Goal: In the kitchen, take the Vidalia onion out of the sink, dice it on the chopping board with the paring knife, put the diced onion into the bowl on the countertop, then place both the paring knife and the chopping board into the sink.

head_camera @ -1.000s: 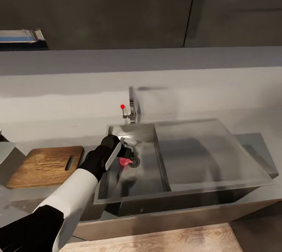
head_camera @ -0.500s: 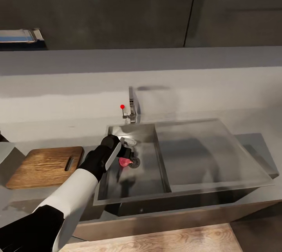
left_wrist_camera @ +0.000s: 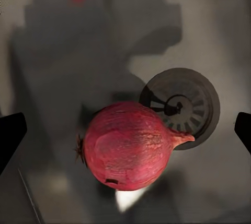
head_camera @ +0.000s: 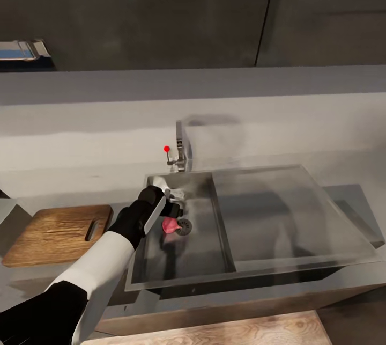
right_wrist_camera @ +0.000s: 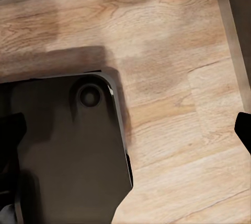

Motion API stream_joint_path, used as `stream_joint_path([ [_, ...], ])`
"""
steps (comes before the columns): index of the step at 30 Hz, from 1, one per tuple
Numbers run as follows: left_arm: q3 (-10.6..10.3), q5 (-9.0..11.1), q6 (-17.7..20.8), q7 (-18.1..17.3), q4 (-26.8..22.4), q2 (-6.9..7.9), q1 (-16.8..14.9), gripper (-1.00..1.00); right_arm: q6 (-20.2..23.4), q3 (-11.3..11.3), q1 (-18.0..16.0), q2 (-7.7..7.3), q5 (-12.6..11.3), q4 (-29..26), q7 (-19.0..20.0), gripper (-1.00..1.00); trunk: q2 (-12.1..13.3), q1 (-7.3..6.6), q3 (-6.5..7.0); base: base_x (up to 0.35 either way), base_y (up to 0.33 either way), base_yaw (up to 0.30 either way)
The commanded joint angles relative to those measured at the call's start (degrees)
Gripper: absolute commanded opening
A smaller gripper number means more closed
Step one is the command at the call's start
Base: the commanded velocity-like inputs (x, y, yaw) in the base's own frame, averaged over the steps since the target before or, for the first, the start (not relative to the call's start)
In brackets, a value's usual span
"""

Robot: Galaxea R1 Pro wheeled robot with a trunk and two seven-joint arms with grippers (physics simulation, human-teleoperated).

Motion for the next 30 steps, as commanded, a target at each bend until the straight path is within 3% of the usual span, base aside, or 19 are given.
stream_joint_path([
  [1, -0.15, 0.52, -0.32, 0.38, 0.28, 0.02, -0.05, 1.00, -0.11, 0.49, 0.01, -0.05, -0.51, -0.11, -0.35, 1.00, -0.11, 0.03, -0.13, 0.002, 0.000, 0.000],
  [30, -0.14, 0.51, -1.35, 0.41, 2.87, 0.02, -0.04, 1.00, -0.10, 0.49, 0.01, -0.05, -0.55, -0.11, -0.35, 1.00, -0.11, 0.03, -2.15, 0.000, 0.000, 0.000],
])
